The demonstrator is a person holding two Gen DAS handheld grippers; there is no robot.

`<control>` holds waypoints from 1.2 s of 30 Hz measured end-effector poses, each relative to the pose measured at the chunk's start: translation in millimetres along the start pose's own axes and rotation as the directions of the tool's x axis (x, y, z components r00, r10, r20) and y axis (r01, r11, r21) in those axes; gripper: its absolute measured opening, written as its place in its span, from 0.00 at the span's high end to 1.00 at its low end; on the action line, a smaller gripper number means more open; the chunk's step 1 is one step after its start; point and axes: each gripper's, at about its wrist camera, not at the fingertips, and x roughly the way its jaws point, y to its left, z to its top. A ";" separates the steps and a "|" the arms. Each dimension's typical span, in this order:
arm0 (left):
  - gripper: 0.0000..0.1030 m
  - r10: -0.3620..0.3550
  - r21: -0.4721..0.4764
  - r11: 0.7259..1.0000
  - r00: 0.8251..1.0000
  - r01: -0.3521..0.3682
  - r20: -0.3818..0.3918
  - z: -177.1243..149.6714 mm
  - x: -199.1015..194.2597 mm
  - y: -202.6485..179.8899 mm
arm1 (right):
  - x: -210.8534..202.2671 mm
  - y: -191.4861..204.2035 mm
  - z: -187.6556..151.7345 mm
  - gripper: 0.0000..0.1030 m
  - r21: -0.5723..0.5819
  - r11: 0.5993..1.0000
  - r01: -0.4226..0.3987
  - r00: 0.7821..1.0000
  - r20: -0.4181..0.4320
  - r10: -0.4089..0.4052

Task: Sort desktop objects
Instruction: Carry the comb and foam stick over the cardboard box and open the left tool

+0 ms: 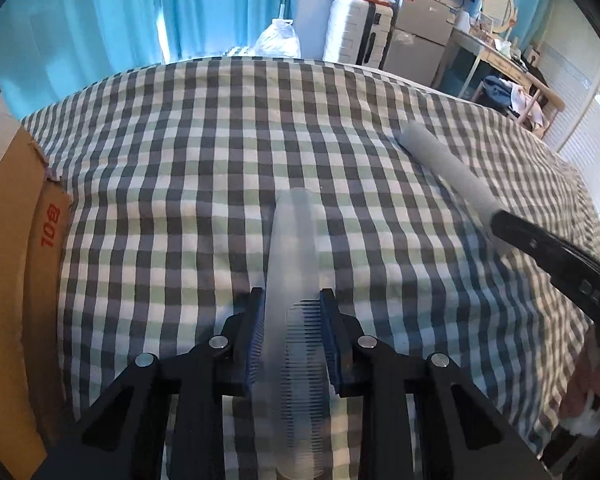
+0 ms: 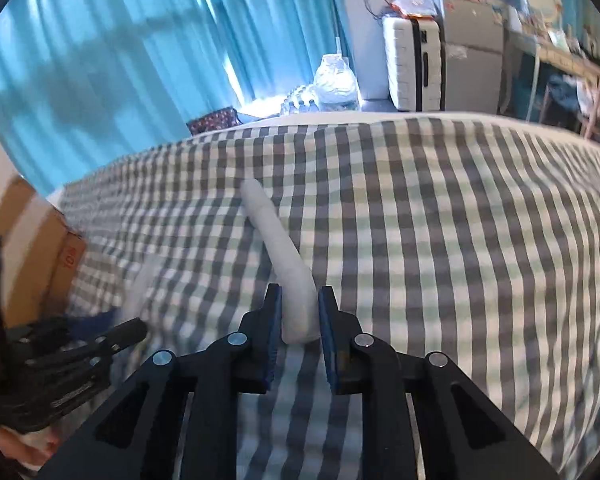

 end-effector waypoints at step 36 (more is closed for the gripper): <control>0.74 -0.072 -0.052 0.994 0.954 0.091 0.292 4.9 -264.6 26.1 | -251.7 170.0 -43.6 0.83 -0.176 0.974 -0.142 0.958 0.222 0.180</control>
